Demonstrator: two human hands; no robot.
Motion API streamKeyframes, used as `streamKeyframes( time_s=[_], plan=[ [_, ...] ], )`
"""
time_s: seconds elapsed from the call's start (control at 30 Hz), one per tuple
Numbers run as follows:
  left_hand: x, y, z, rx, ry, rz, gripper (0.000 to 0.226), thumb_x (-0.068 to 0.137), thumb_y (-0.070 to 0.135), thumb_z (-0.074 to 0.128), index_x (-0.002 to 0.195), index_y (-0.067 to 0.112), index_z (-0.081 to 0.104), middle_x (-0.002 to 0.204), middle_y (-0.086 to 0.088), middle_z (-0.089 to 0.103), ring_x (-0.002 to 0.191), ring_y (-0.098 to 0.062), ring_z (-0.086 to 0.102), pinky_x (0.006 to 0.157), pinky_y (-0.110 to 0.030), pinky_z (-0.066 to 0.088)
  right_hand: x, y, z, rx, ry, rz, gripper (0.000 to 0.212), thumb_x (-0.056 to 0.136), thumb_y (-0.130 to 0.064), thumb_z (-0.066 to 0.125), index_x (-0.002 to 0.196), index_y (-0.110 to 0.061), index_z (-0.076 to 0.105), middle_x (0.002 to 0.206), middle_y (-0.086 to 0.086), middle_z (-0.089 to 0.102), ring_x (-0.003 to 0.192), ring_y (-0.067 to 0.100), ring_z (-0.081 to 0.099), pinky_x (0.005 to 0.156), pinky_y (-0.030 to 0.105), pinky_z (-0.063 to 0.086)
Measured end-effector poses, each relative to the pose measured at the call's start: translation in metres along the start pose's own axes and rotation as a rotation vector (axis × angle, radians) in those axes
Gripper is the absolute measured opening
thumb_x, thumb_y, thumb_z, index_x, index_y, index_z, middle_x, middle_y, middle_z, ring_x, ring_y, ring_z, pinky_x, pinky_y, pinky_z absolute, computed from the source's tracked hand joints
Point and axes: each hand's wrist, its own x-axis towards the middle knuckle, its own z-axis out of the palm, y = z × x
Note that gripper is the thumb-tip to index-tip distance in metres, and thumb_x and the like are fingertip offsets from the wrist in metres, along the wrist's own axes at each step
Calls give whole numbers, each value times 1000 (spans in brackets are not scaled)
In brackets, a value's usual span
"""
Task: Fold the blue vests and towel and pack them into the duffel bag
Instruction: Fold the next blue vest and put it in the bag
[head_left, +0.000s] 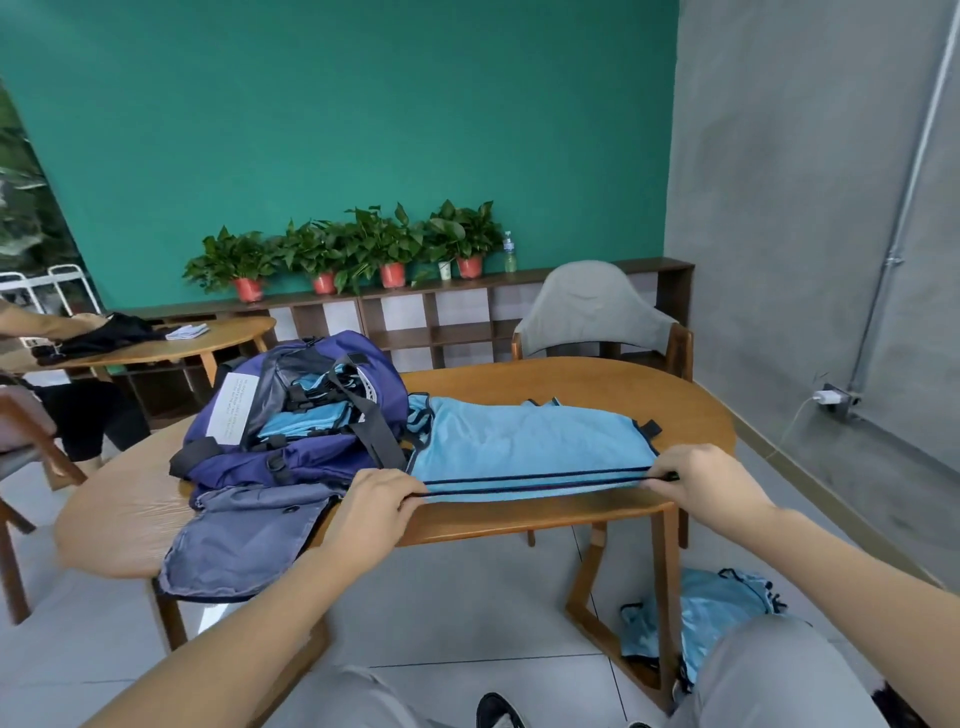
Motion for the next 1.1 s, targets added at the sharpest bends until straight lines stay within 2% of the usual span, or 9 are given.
streamKeyframes(
  time_s=[0.1, 0.23, 0.4, 0.53, 0.63, 0.8, 0.9, 1.0, 1.1],
  plan=[
    [37, 11, -37, -59, 82, -51, 10, 91, 13, 74, 99, 15, 78, 96, 4, 71, 90, -16, 66, 86, -27, 47, 18, -11, -41, 72, 49, 101, 8, 88, -28, 77, 89, -20, 77, 90, -8, 70, 81, 5, 62, 79, 25, 55],
    [98, 27, -105, -70, 197, -71, 15, 98, 10, 62, 107, 9, 74, 103, -4, 67, 99, -23, 63, 89, -26, 43, 50, -26, -116, 250, 247, 137, 7, 83, -17, 81, 81, -11, 78, 91, -1, 72, 82, 15, 64, 78, 24, 46],
    [173, 59, -214, -65, 389, -128, 26, 103, 8, 50, 117, 12, 72, 117, -8, 66, 110, -24, 60, 95, -27, 40, 80, -56, -226, 382, 440, 113, 8, 88, -14, 76, 95, -9, 78, 93, 0, 69, 89, 17, 62, 83, 25, 42],
    [208, 91, -296, -125, 446, -169, 25, 102, 9, 53, 115, 10, 74, 108, -7, 73, 85, -20, 60, 74, -18, 36, 95, -71, -304, 472, 555, 99, 13, 90, -15, 75, 102, -10, 77, 99, 3, 72, 98, 18, 64, 88, 26, 44],
    [217, 111, -348, -186, 476, -181, 21, 99, 14, 60, 113, 10, 75, 100, 0, 70, 92, -17, 61, 82, -21, 39, 98, -83, -352, 512, 597, 70, 12, 92, -15, 73, 102, -13, 77, 101, 2, 72, 105, 22, 67, 88, 26, 45],
    [218, 126, -397, -209, 439, -161, 17, 94, 20, 68, 108, 16, 77, 98, 7, 71, 94, -11, 63, 85, -23, 42, 90, -96, -396, 535, 619, 63, 10, 91, -22, 75, 100, -19, 76, 101, 1, 74, 102, 41, 67, 87, 44, 56],
    [214, 130, -406, -204, 408, -153, 9, 93, 21, 69, 99, 21, 76, 88, 14, 69, 85, -8, 63, 74, -22, 44, 86, -98, -404, 568, 620, 67, 10, 88, -23, 78, 97, -18, 77, 100, 0, 74, 99, 31, 69, 82, 36, 55],
    [211, 126, -406, -189, 366, -167, 7, 93, 22, 69, 95, 22, 76, 87, 13, 69, 87, -11, 65, 79, -27, 48, 84, -100, -402, 589, 622, 59, 9, 85, -23, 81, 90, -16, 78, 92, -4, 73, 94, 17, 68, 76, 24, 47],
    [212, 113, -400, -232, 328, -187, 5, 92, 22, 70, 94, 23, 75, 92, 9, 72, 92, -13, 67, 83, -29, 50, 86, -101, -396, 589, 601, 65, 12, 83, -25, 83, 88, -16, 79, 90, -5, 74, 91, 12, 67, 72, 22, 47]
  ],
)
